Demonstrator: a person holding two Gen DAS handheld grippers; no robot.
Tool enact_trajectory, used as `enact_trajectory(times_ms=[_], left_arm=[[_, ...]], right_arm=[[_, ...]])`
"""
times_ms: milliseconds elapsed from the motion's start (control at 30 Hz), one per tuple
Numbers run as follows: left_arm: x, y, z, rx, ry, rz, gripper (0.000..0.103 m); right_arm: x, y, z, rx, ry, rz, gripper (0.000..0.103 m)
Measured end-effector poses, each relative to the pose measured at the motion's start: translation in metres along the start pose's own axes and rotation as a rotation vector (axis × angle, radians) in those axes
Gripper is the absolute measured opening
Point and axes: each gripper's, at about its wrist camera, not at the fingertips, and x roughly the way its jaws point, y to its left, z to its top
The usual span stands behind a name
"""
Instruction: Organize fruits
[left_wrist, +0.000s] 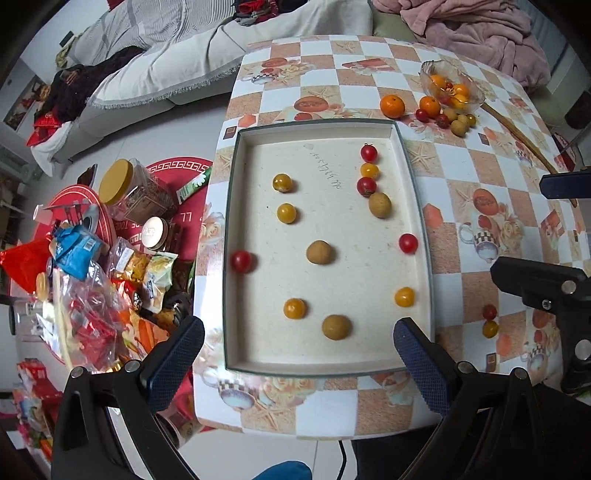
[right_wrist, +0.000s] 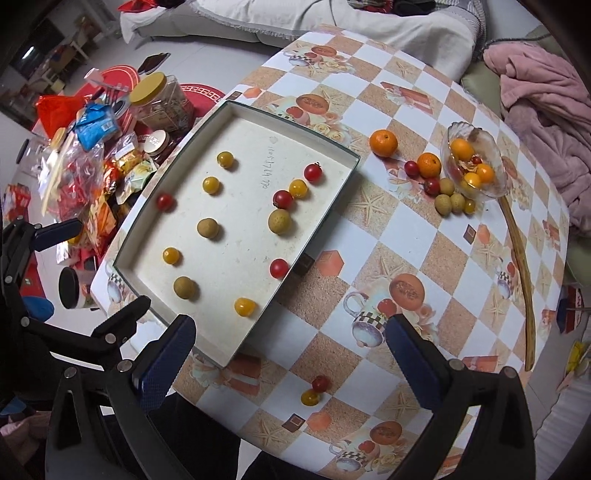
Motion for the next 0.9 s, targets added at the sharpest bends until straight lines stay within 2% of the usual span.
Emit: enact_trajectory(times_ms=[567, 900], left_arm=[[-0.0024, -0.0043, -0.0081, -0.030, 0.023, -0.015, 0.103], [-0.0012, -0.0048, -0.0092, -0.035, 0.016, -0.033, 0.103]], right_arm=[[-0.0046, 0.0038, -0.0031, -0.014, -0.021, 0.013, 0.103], [-0.0010, -0.0001, 0.0022, -0.007, -0.001, 0.002, 0.103]])
